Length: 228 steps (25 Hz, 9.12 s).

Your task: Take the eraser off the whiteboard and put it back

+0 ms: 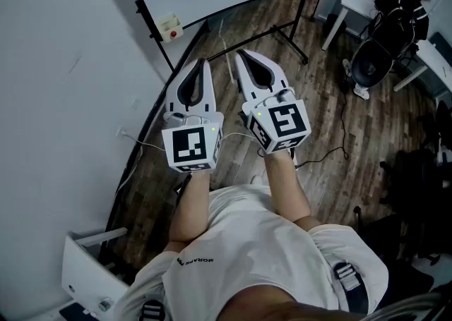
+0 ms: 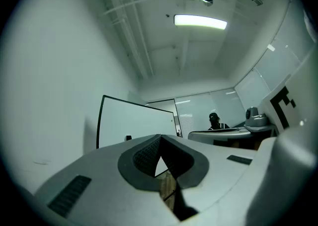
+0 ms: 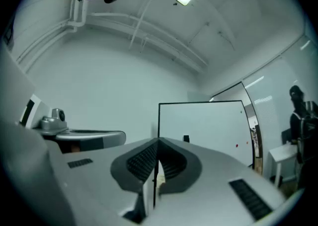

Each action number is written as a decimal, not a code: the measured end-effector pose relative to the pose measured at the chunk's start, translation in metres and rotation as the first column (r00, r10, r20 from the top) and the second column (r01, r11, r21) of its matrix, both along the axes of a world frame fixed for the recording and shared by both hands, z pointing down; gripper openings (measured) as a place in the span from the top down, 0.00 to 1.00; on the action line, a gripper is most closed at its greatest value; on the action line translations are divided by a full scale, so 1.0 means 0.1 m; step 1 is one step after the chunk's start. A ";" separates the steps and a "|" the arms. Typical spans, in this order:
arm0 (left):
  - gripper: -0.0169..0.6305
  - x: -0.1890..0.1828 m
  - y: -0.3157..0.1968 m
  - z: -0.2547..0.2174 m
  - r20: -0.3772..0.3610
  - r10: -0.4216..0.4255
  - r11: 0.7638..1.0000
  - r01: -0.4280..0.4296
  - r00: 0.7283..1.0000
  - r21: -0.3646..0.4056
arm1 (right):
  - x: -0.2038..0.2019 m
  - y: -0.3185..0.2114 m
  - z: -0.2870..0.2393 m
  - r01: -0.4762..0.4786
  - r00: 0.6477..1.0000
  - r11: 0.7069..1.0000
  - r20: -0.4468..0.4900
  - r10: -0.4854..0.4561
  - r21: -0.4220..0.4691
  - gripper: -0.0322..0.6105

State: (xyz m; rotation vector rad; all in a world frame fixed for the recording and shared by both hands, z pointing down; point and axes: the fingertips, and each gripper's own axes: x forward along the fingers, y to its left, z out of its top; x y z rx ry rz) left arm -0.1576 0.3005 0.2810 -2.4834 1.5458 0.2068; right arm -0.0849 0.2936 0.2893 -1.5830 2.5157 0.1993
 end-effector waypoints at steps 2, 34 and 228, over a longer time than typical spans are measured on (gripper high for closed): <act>0.97 0.02 -0.01 -0.01 0.001 -0.004 1.000 0.004 1.000 -0.001 | 0.03 0.00 -0.01 0.001 1.000 1.000 0.001 -0.001 -0.002 0.93; 0.97 0.94 -1.16 0.02 0.095 -0.109 0.993 0.112 0.989 -0.023 | 0.96 -0.92 0.23 0.123 0.990 0.992 0.067 -0.121 -0.033 0.93; 0.63 0.22 -6.33 0.36 -0.012 -0.520 0.838 0.507 0.854 -0.201 | 0.95 -5.59 0.16 0.105 0.994 0.993 0.019 -0.104 -0.058 0.93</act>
